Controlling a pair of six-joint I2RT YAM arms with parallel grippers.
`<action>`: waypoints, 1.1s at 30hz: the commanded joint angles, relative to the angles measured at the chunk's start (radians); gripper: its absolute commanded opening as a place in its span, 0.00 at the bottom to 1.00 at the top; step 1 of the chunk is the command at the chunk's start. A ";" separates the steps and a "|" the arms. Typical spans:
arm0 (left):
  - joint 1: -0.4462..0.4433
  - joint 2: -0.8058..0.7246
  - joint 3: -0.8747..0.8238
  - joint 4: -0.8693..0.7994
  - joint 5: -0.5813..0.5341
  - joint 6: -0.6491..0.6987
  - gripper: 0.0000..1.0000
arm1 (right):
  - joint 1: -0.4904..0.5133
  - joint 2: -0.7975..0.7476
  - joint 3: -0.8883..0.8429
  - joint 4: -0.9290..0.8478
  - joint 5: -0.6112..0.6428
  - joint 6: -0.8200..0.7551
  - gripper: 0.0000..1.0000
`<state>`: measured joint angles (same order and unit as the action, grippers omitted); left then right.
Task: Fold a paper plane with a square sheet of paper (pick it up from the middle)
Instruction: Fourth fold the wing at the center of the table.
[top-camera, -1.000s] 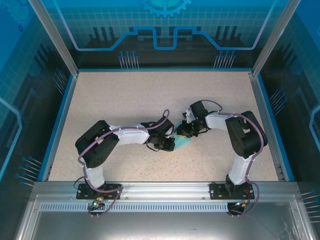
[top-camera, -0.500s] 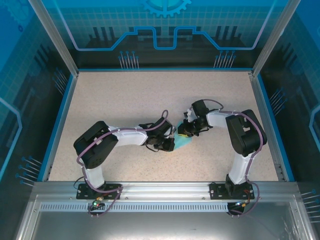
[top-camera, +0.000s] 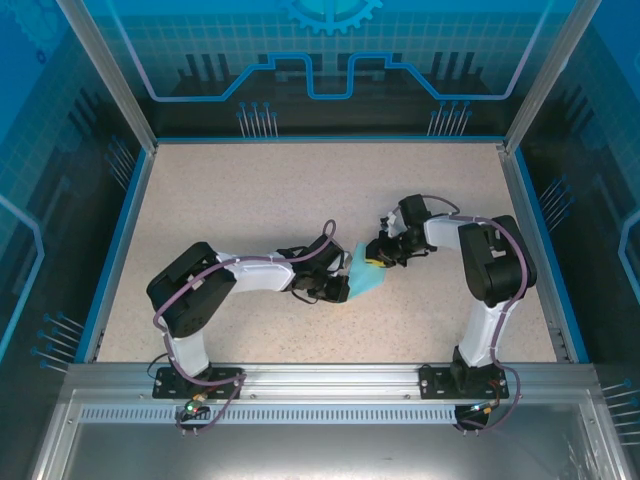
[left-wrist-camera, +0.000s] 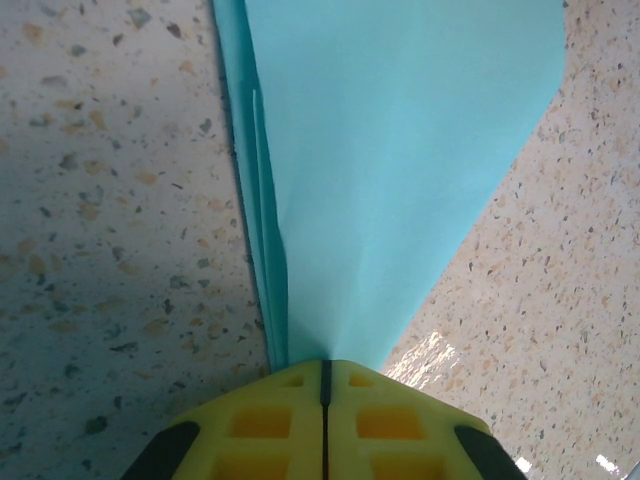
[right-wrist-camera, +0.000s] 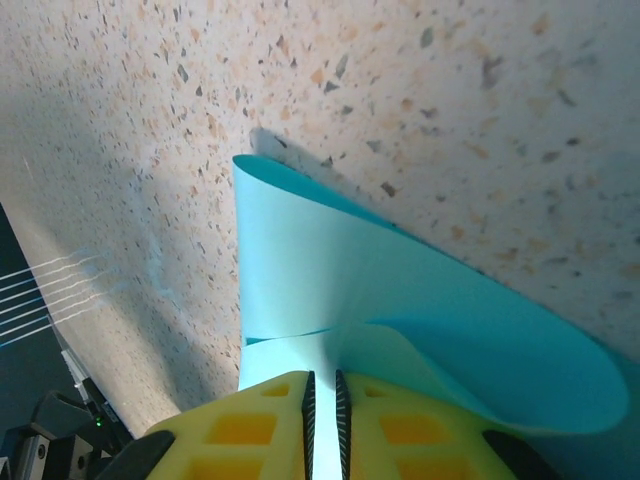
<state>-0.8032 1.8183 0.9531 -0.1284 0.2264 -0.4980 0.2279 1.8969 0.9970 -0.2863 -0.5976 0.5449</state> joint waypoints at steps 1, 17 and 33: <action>0.000 0.037 -0.047 -0.183 -0.018 -0.002 0.07 | -0.058 0.042 0.013 0.022 0.101 -0.024 0.17; 0.005 0.093 0.250 -0.210 0.011 -0.001 0.15 | -0.058 0.048 -0.016 0.033 0.106 -0.042 0.16; 0.045 0.222 0.359 -0.235 0.006 0.029 0.13 | -0.058 0.031 -0.011 0.029 0.085 -0.043 0.16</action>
<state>-0.7700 2.0109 1.2900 -0.3336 0.2295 -0.4938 0.1955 1.9041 0.9958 -0.2382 -0.5919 0.5220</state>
